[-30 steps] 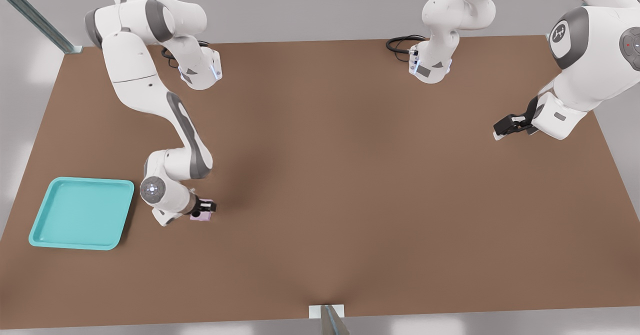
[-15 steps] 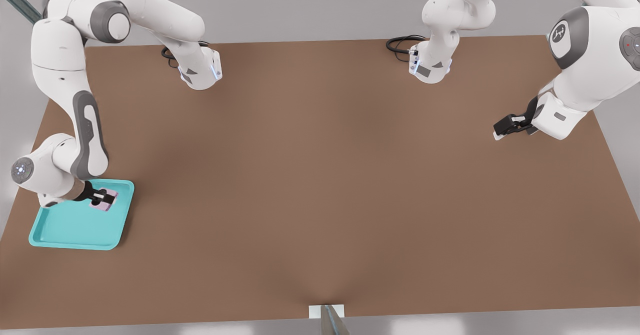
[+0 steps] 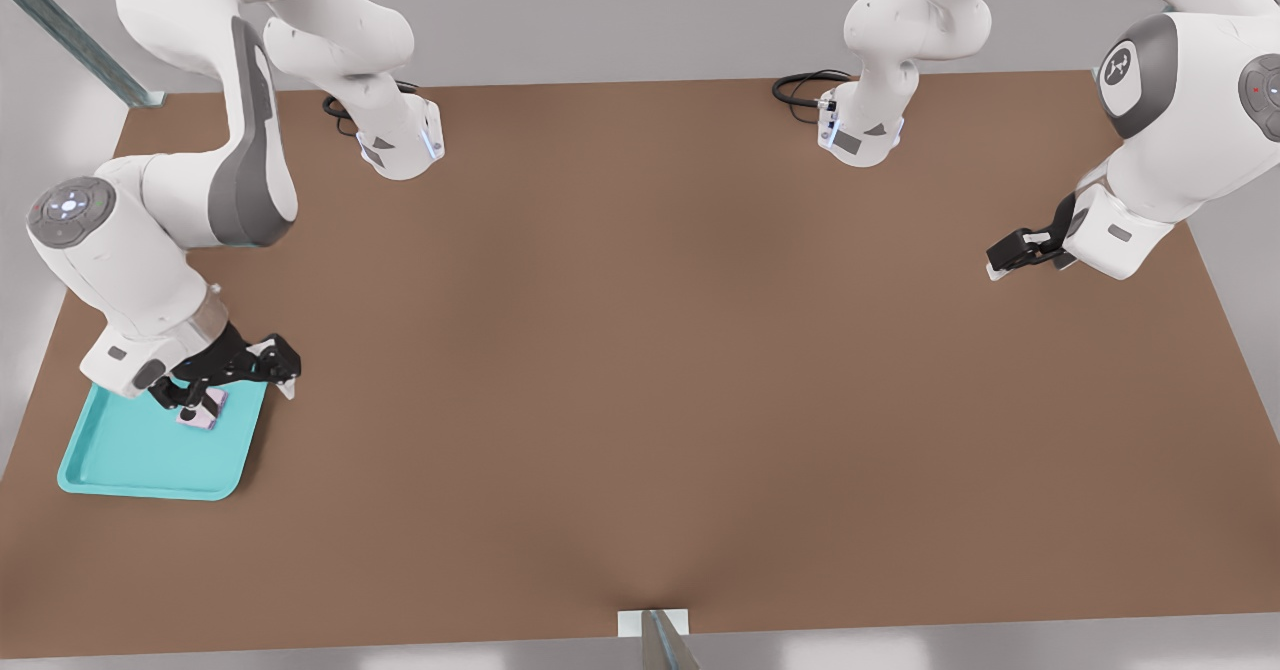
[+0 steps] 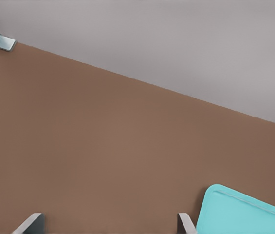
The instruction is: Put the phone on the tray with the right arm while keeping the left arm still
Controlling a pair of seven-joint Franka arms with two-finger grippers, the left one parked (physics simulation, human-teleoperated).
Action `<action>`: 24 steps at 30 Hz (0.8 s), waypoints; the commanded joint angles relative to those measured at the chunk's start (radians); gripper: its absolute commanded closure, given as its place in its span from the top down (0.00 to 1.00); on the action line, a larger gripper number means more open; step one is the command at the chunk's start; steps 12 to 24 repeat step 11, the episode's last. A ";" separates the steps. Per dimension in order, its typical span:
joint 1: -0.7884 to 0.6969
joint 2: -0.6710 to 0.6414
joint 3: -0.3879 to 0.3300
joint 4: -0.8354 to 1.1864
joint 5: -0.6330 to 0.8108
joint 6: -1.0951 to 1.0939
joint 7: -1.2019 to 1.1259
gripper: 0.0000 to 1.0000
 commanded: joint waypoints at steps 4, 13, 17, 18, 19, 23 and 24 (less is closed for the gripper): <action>-0.015 -0.061 -0.014 0.023 0.029 -0.328 0.258 1.00; 0.015 -0.174 -0.086 -0.158 0.027 -0.234 0.217 1.00; 0.015 -0.174 -0.086 -0.158 0.027 -0.234 0.217 1.00; 0.015 -0.174 -0.086 -0.158 0.027 -0.234 0.217 1.00; 0.015 -0.174 -0.086 -0.158 0.027 -0.234 0.217 1.00; 0.015 -0.174 -0.086 -0.158 0.027 -0.234 0.217 1.00; 0.015 -0.174 -0.086 -0.158 0.027 -0.234 0.217 1.00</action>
